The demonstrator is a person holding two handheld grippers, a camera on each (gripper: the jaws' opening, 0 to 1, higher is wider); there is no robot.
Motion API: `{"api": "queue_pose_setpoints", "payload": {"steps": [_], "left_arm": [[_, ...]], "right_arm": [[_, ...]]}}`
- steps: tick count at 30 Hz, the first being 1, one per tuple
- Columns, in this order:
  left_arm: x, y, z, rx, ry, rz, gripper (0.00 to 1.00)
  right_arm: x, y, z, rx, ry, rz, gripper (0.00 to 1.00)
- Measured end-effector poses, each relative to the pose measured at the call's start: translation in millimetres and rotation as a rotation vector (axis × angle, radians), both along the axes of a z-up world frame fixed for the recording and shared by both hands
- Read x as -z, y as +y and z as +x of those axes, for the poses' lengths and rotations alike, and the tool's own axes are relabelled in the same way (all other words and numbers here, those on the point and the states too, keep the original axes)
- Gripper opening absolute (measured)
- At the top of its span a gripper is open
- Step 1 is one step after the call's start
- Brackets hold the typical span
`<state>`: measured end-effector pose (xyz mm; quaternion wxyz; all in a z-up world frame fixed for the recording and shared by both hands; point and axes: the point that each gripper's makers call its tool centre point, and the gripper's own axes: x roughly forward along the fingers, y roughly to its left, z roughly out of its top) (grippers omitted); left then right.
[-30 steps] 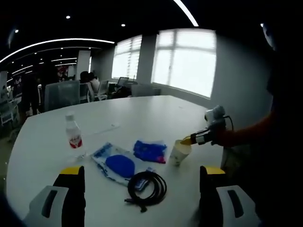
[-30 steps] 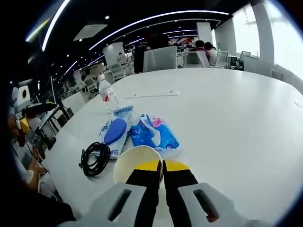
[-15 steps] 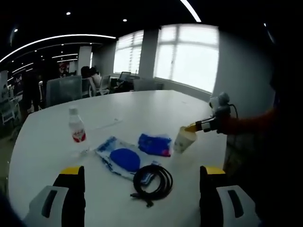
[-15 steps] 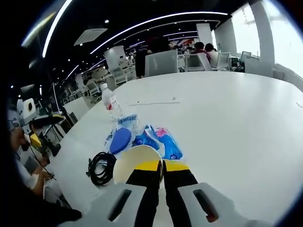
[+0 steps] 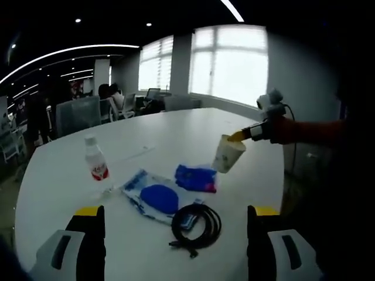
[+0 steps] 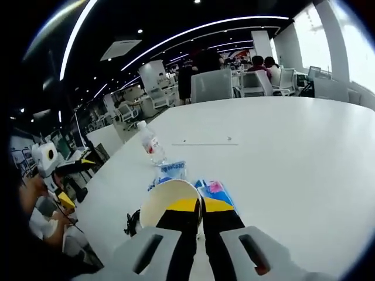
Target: Arrange the tabletop items into an orderly group along one side of the table until the central work area is clear of visible clutter.
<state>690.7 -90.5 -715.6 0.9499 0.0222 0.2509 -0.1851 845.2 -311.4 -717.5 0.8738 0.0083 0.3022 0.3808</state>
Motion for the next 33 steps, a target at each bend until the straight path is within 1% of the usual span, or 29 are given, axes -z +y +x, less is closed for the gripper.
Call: {"api": "queue_pose_setpoints", "payload": {"steps": [2,8,13,16,18,20,27,28,29,33], "left_arm": [[2.1,1.1,-0.1,0.000,0.004,0.002,1.00],[1.8,1.2,0.8,0.000,-0.005,-0.006,1.00],[2.4,4.2,1.7,-0.003,-0.011,-0.003,1.00],[2.1,5.9,2.2,-0.003,-0.014,-0.001,1.00],[2.0,5.7,2.6,0.000,-0.014,-0.002,1.00],[2.7,8.0,3.6,-0.003,-0.015,0.000,1.00],[2.7,9.2,4.3,-0.015,-0.015,-0.012,0.99],[2.8,9.1,4.2,-0.014,-0.016,-0.013,0.99],[2.8,9.0,4.1,-0.015,-0.016,-0.015,0.99],[2.3,9.8,4.3,-0.018,-0.016,-0.018,0.99]], "right_arm": [[-6.6,3.2,4.0,0.004,0.005,0.010,0.00],[-17.6,8.4,13.7,0.025,0.025,0.013,0.00],[-25.0,14.8,25.7,0.036,0.029,-0.007,0.00],[-34.6,21.3,31.8,0.024,0.023,-0.011,0.00],[-37.4,25.0,35.2,0.015,0.019,-0.026,0.00],[-41.7,33.0,44.1,0.005,0.011,-0.031,0.00],[-57.0,56.4,58.8,-0.030,-0.016,-0.044,0.00],[-59.0,59.8,60.3,-0.032,-0.018,-0.043,0.00],[-62.4,68.1,63.8,-0.042,-0.020,-0.032,0.00],[-66.0,84.8,71.6,-0.053,-0.016,-0.026,0.00]]}}
